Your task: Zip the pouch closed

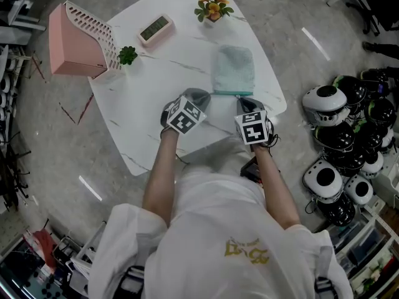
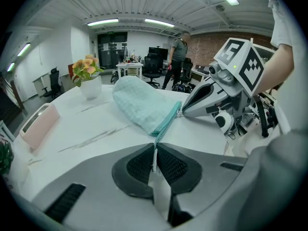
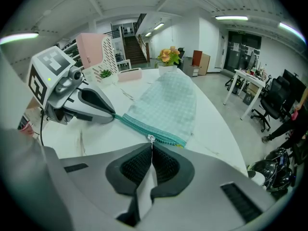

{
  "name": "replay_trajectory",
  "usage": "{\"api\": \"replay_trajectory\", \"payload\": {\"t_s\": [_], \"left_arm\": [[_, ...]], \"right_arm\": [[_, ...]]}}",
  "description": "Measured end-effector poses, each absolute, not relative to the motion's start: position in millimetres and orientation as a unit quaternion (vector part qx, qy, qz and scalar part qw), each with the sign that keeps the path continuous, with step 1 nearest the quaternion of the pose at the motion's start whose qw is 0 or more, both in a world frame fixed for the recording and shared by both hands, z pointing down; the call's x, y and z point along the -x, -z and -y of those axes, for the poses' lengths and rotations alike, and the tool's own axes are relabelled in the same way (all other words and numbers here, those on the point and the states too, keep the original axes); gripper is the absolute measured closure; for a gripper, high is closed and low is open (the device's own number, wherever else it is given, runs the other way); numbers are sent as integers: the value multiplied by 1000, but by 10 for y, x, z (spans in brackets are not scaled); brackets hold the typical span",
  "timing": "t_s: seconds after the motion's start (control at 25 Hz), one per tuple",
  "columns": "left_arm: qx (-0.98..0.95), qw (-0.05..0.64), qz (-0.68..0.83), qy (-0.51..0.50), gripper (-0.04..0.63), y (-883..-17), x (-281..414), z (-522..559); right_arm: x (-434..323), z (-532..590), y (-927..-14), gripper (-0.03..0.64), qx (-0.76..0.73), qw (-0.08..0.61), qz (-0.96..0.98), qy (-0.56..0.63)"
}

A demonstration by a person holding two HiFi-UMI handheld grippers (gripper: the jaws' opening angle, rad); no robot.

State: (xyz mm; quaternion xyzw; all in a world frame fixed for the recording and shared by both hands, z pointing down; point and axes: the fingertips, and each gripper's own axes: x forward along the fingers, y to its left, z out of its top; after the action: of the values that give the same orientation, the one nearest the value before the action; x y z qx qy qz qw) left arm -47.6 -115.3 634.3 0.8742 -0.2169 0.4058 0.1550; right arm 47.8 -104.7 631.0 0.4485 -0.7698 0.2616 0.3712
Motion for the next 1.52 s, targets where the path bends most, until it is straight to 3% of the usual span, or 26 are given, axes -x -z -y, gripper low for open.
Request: {"api": "replay_trajectory", "payload": {"t_s": [0.6, 0.76, 1.0, 1.2, 1.36, 1.52], "left_arm": [[-862, 162, 254, -408, 557, -6359, 665, 1246], [-854, 166, 293, -397, 554, -6338, 824, 1366], [-858, 185, 300, -373, 417, -6275, 872, 1341], [-851, 180, 348, -348, 378, -6150, 911, 1366], [-850, 160, 411, -287, 391, -5747, 965, 1449], [-856, 159, 439, -219, 483, -5353, 924, 1445]], "right_arm": [[-708, 1106, -6309, 583, -477, 367, 752, -268], [-928, 1131, -6358, 604, -515, 363, 725, -278], [-969, 1119, -6197, 604, -528, 322, 734, -281], [-897, 1182, -5853, 604, -539, 260, 754, -271], [-872, 1179, -5523, 604, -538, 192, 770, -286], [-801, 1164, -5153, 604, -521, 110, 788, -310]]}}
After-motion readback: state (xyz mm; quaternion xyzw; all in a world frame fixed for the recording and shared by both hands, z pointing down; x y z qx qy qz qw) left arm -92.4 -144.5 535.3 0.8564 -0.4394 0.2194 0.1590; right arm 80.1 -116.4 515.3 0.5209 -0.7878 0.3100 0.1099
